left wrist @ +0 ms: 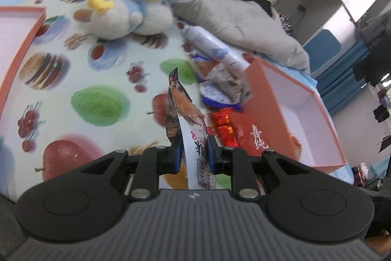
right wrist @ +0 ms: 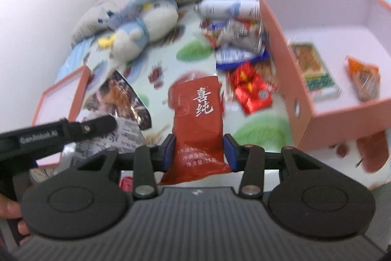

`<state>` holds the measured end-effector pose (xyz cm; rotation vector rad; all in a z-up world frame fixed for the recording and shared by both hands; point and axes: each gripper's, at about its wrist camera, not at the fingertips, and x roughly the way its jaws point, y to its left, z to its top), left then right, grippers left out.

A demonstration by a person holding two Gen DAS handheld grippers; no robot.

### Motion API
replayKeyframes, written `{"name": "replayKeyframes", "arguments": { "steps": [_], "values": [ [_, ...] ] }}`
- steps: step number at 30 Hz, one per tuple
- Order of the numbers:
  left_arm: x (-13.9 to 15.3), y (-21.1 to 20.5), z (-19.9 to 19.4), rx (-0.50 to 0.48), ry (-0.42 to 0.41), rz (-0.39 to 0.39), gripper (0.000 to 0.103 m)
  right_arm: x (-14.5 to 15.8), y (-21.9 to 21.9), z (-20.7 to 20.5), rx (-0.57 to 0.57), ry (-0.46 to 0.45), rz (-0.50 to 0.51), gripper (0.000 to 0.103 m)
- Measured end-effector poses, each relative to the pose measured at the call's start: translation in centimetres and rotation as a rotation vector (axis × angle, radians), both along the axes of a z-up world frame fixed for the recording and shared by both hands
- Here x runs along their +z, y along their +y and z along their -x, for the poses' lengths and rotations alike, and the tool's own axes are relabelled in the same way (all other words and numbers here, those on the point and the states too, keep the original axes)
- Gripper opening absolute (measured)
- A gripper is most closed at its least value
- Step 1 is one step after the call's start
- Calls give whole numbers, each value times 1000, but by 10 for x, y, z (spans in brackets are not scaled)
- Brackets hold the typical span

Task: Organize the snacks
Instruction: 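Lift both held packets and carry them over the pink box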

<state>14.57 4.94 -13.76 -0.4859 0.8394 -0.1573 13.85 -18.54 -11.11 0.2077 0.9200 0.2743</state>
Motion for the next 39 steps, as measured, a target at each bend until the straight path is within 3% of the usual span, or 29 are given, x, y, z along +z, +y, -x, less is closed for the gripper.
{"name": "replayKeyframes", "arguments": {
  "steps": [23,32,39],
  "values": [
    [156,-77,-4,-105,-323,-60,24,120,-58,13,-119,-328,1,45],
    [182,-124,-19,-169,-367,-45,24,142,-96,9,-184,-402,29,45],
    [182,-168,-51,-235,-358,-56,24,134,-133,-6,-258,-394,45,45]
  ]
}}
